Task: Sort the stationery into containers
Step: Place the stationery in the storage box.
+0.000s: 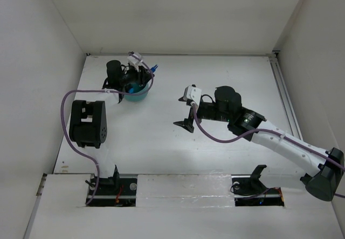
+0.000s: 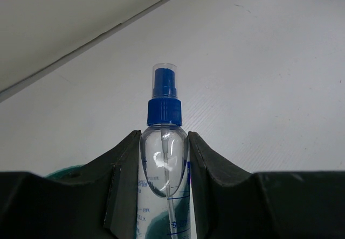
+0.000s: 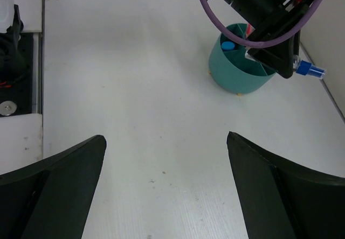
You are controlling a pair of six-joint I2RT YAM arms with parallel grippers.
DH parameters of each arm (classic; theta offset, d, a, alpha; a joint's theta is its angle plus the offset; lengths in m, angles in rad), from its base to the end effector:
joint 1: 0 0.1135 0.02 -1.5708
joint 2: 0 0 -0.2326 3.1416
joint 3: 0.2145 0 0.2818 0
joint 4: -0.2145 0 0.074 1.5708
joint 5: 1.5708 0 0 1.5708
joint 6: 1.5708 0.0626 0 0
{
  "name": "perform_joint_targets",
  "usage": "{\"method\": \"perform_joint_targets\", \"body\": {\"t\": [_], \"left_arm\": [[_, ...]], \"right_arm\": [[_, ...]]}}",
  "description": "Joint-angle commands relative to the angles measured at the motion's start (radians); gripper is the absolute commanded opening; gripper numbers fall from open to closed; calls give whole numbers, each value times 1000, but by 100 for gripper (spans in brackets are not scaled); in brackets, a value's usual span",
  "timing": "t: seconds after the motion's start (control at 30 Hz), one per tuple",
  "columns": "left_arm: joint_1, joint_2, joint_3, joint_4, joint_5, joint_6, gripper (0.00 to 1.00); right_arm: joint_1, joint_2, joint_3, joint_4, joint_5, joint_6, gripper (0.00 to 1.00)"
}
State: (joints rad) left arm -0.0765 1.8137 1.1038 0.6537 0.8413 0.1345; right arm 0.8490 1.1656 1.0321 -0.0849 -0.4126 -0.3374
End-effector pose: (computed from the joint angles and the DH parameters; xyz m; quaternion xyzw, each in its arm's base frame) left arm 0.4346 -0.0801 0.1988 0.3488 0.6301 -0.2784 0.6354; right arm 0.2041 0.2699 0.3216 -0.5331 0.5613 0.3096 0.5522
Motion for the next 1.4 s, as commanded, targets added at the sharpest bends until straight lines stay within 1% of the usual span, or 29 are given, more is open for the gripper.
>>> {"method": "perform_joint_targets", "body": {"t": [0.0,0.3,0.63,0.8,1.37], "left_arm": [[4,-16,-10,57,7,17,0],[4,-7,-10,57,-13,27,0],[4,13,34,-3,-33,17,0],[4,13,34,-12,-67,17,0],[4,-24,4,-22,-108,45,0]], "right_arm": [[-8,-20,5,63,-22,-9,100],[-8,-20,5,63,-22,-18,100],[-8,-20,5,63,-31,-18,100],[-8,-20,-4,63,-31,-18,100],[-8,-29,-4,63,-40,-18,100]]}}
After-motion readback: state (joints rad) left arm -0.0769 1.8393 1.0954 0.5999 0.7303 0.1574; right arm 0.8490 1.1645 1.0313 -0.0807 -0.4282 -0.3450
